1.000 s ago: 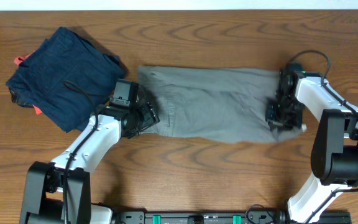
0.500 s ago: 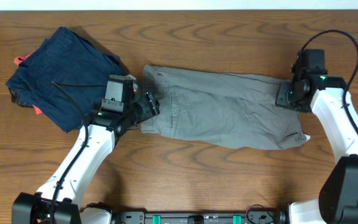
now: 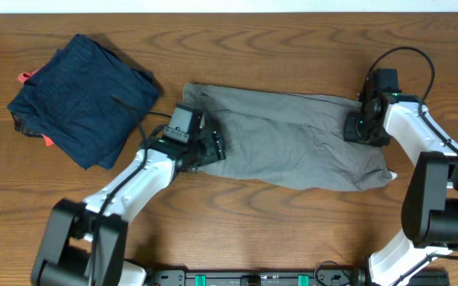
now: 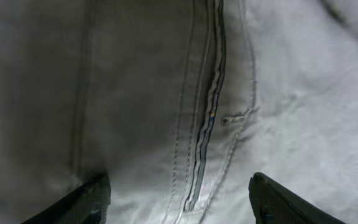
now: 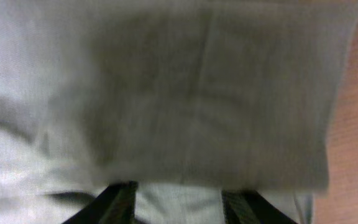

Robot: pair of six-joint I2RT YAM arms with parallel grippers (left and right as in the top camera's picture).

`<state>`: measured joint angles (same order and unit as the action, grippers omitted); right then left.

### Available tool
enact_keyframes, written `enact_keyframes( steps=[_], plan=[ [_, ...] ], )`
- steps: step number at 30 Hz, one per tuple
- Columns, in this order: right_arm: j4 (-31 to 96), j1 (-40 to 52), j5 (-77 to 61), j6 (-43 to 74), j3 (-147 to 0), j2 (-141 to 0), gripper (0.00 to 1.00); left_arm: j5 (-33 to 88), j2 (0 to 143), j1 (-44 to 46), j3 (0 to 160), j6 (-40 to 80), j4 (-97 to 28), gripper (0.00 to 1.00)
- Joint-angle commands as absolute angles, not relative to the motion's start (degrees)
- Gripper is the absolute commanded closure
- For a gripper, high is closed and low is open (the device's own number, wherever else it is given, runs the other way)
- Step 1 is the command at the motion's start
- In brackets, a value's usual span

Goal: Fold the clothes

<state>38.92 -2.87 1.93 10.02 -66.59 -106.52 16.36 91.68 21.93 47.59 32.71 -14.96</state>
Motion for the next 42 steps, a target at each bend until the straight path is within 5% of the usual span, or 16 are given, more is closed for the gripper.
enact_keyframes(
  steps=[1,8,13,20,23,31,42],
  plan=[
    [35.1,-3.7,2.0,10.4,-66.7,-106.7,0.62,16.0,94.9,22.8,47.8,31.7,-14.6,0.28],
    [17.4,-3.7,2.1,10.7,-66.7,-106.6,0.66,16.0,100.0,23.0,47.8,31.7,-14.6,0.28],
    [12.5,-4.0,2.9,10.7,-66.7,-106.6,0.52,16.0,100.2,22.9,47.8,31.7,-14.6,0.27],
    [21.9,-5.6,3.2,10.2,-66.7,-105.4,0.43,16.5,95.6,21.8,48.2,29.1,-14.9,0.16],
    [26.9,-6.7,3.2,10.2,-66.7,-103.2,0.41,15.1,90.0,19.7,48.3,26.7,-15.0,0.02],
    [40.8,-7.4,-3.6,10.2,-66.7,-94.0,0.36,10.2,85.2,9.3,48.2,23.9,-15.7,0.02],
    [50.3,-6.0,-9.5,10.2,-66.7,-93.3,0.35,27.9,98.8,6.8,48.2,11.7,-5.0,0.02]
  ],
)
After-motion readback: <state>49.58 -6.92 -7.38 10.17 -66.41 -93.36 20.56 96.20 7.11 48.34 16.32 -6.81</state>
